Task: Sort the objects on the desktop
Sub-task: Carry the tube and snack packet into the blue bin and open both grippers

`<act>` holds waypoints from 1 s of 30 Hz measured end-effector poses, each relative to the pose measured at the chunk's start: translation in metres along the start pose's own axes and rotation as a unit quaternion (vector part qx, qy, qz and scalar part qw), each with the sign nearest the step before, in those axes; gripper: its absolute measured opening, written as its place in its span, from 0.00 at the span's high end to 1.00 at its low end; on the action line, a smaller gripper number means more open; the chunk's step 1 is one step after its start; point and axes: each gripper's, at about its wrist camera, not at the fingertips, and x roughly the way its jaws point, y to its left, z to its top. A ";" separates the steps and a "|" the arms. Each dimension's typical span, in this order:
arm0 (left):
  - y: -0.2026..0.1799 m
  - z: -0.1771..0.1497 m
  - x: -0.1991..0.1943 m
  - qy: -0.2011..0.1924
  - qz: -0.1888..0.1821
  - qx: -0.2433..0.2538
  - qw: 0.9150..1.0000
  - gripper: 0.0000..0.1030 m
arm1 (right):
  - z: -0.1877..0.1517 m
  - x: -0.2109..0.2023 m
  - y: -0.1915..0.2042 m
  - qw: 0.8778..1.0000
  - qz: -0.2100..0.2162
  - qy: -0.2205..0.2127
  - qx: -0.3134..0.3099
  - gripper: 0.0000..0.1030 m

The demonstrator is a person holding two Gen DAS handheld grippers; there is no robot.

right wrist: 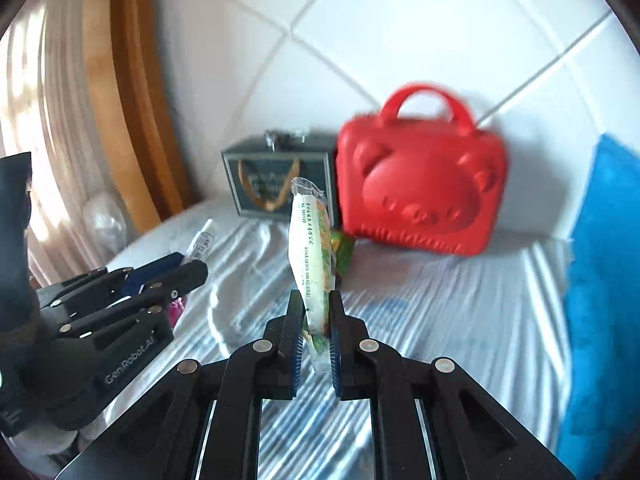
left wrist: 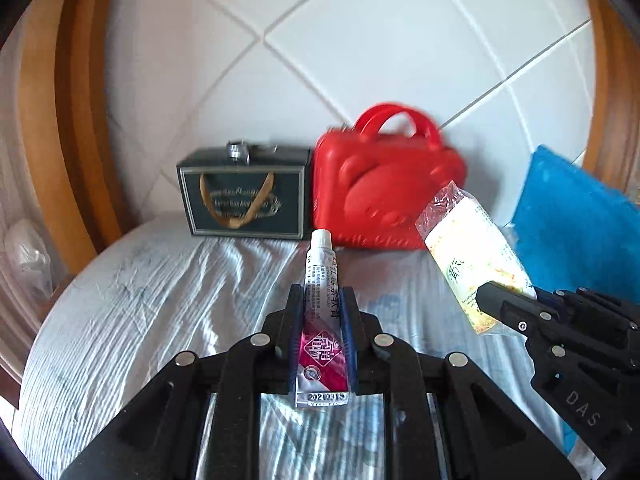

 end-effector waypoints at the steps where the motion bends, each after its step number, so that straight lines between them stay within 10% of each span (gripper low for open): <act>1: -0.005 0.001 -0.013 -0.009 -0.004 0.003 1.000 0.83 | 0.001 -0.016 0.001 1.000 -0.006 -0.011 0.000 0.89; 10: -0.094 0.024 -0.118 -0.092 -0.068 0.050 0.992 0.83 | 0.006 -0.167 -0.022 0.993 -0.071 -0.092 0.014 0.89; 19: -0.248 0.035 -0.177 -0.129 -0.153 0.105 0.974 0.83 | -0.016 -0.298 -0.129 0.971 -0.176 -0.151 0.051 0.89; 30: -0.417 -0.004 -0.179 -0.063 -0.188 0.178 0.964 0.83 | -0.077 -0.335 -0.265 0.955 -0.266 -0.082 0.097 0.89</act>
